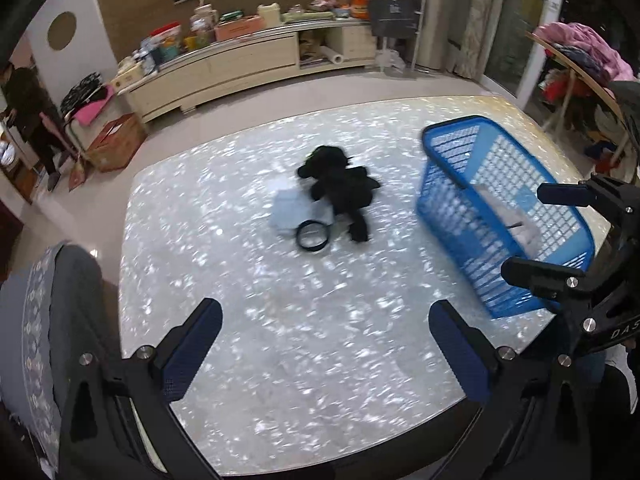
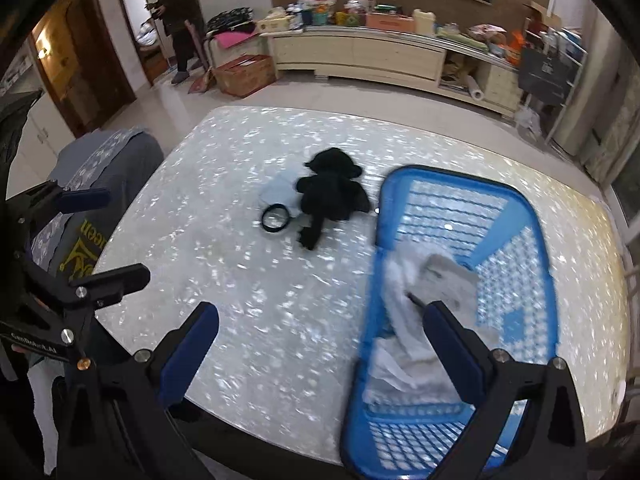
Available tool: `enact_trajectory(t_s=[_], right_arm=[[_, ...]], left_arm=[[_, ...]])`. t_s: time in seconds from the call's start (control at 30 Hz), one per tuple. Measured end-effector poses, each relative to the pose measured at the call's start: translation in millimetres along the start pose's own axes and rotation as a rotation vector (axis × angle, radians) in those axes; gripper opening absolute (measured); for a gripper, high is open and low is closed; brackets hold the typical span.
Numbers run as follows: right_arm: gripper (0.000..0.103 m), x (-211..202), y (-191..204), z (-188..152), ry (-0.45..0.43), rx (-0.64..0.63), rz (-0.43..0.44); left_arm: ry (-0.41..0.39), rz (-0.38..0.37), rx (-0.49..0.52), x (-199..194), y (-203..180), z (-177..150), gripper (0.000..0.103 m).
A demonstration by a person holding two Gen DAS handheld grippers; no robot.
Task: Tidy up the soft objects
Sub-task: 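Reach the right gripper to the black ring beside the plush toy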
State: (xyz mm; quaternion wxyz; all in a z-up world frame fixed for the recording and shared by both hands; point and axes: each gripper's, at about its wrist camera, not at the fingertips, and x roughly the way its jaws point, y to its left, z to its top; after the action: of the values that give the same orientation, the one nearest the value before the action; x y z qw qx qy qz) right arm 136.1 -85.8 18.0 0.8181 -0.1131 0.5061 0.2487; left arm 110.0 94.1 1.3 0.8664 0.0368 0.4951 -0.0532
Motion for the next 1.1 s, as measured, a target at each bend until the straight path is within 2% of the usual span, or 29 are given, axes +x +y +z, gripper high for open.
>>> enact_trajectory(t_s=[0.47, 0.53, 0.8, 0.93, 1.1], right_arm=[[0.101, 90.8, 75.6, 42.2, 0.104, -0.139, 0.04], [0.092, 102.1, 82.4, 45.6, 0.119, -0.165, 0.046], [0.07, 157.9, 102.0, 67.7, 0.189, -0.215, 0.056], [0.055, 183.8, 105.4, 74.9, 0.229, -0.232, 0.046], [0.042, 209.6, 102.3, 79.6, 0.263, -0.229, 0.033]], left_arm=[[0.05, 0.019, -0.146, 41.8, 87.3, -28.8, 0.103], [0.056, 0.028, -0.159, 50.4, 98.7, -32.3, 0.103], [0.073, 0.05, -0.195, 89.9, 134.6, -36.6, 0.103], [0.079, 0.036, -0.204, 106.9, 146.6, -34.3, 0.103], [0.084, 0.032, -0.183, 125.1, 151.3, -29.1, 0.103]])
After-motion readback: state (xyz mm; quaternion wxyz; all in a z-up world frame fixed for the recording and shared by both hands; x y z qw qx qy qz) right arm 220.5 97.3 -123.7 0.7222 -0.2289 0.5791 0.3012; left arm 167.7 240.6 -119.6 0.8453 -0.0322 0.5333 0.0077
